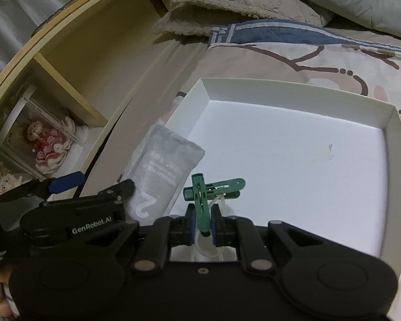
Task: Organize objects
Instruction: 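Carry the grey packet and green clip into the white box with both tools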
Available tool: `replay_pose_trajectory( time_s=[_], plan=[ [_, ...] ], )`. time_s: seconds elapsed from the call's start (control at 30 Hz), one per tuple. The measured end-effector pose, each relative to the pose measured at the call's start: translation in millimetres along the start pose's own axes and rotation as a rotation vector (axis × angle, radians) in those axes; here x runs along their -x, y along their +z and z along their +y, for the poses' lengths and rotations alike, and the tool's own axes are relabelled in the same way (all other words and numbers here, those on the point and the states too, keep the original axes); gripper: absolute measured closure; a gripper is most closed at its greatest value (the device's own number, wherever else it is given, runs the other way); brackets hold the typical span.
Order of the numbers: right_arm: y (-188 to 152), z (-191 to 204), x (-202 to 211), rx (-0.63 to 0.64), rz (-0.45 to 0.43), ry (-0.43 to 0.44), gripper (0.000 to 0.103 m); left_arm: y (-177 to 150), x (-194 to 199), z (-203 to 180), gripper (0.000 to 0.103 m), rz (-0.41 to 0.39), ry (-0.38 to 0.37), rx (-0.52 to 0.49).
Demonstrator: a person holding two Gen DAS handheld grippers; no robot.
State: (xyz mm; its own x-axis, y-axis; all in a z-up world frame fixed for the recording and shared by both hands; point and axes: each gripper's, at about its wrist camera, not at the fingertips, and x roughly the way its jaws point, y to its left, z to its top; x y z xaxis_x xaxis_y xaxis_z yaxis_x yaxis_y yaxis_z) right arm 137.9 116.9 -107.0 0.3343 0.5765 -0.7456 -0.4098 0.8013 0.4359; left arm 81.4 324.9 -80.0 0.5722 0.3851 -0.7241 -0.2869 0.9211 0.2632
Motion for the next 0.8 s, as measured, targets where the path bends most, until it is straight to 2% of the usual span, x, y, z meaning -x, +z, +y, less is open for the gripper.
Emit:
replay_pose_trajectory(
  time_s=[0.13, 0.3, 0.5, 0.7, 0.73, 0.8],
  plan=[
    [1, 0, 1, -0.002, -0.003, 0.004, 0.091, 3, 4, 7, 0.018, -0.031, 0.046, 0.031],
    [1, -1, 1, -0.003, -0.002, 0.005, 0.091, 0, -8, -2, 0.018, 0.01, 0.057, -0.015],
    [1, -4, 3, -0.006, -0.001, 0.006, 0.091, -8, -27, -12, 0.018, 0.068, 0.046, -0.068],
    [3, -7, 2, -0.011, 0.0, 0.01, 0.09, 1, -11, -4, 0.018, 0.027, 0.013, -0.018],
    [3, -6, 2, -0.008, 0.0, 0.014, 0.086, 2, -9, -4, 0.018, 0.026, 0.006, -0.015],
    [4, -3, 2, -0.001, -0.003, 0.009, 0.06, 4, -7, -6, 0.018, 0.033, -0.006, -0.013]
  ],
)
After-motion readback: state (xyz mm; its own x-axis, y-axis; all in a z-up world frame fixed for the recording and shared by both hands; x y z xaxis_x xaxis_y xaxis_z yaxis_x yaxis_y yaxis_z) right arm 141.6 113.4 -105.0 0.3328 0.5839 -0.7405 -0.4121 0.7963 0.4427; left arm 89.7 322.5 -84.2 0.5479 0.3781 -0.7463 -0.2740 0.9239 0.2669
